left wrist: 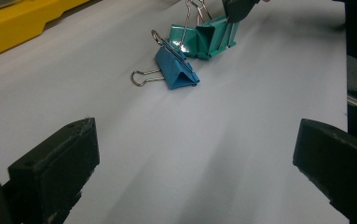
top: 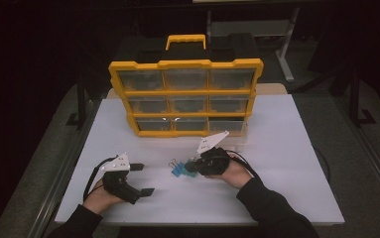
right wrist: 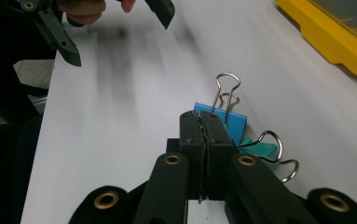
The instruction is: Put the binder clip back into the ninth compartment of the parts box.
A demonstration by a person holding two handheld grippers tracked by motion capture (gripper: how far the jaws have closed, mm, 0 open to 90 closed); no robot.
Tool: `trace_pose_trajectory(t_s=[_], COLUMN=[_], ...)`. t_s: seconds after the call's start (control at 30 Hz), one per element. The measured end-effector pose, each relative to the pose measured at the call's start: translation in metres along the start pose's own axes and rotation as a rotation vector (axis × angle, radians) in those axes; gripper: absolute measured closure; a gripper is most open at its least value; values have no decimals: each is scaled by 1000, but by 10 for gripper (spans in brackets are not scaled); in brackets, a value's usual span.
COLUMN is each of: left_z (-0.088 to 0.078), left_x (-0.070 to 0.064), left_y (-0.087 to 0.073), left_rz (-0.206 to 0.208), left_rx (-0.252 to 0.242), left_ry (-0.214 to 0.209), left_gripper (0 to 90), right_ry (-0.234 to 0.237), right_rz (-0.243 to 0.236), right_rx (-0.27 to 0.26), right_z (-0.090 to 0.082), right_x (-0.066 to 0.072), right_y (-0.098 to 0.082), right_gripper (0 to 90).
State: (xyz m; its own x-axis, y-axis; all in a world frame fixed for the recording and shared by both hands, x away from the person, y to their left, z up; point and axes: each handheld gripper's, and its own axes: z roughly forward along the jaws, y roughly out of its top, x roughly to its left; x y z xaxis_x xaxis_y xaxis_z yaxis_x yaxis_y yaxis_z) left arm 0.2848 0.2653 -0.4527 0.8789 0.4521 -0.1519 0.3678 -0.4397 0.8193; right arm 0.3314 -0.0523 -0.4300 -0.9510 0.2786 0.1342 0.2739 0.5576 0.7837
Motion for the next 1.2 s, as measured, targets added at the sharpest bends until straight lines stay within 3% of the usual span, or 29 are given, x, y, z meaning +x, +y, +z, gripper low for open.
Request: trace_pose_trajectory(t_s=[1.2], left_z=[2], left_x=[0], left_y=[0], left_rz=[-3], left_rx=[1], left_ry=[-3], left_gripper=[0], right_ry=[-52], right_rz=[-10], right_rx=[-17], right_z=[-40], right_x=[-2], right_y=[25], right_gripper=[871])
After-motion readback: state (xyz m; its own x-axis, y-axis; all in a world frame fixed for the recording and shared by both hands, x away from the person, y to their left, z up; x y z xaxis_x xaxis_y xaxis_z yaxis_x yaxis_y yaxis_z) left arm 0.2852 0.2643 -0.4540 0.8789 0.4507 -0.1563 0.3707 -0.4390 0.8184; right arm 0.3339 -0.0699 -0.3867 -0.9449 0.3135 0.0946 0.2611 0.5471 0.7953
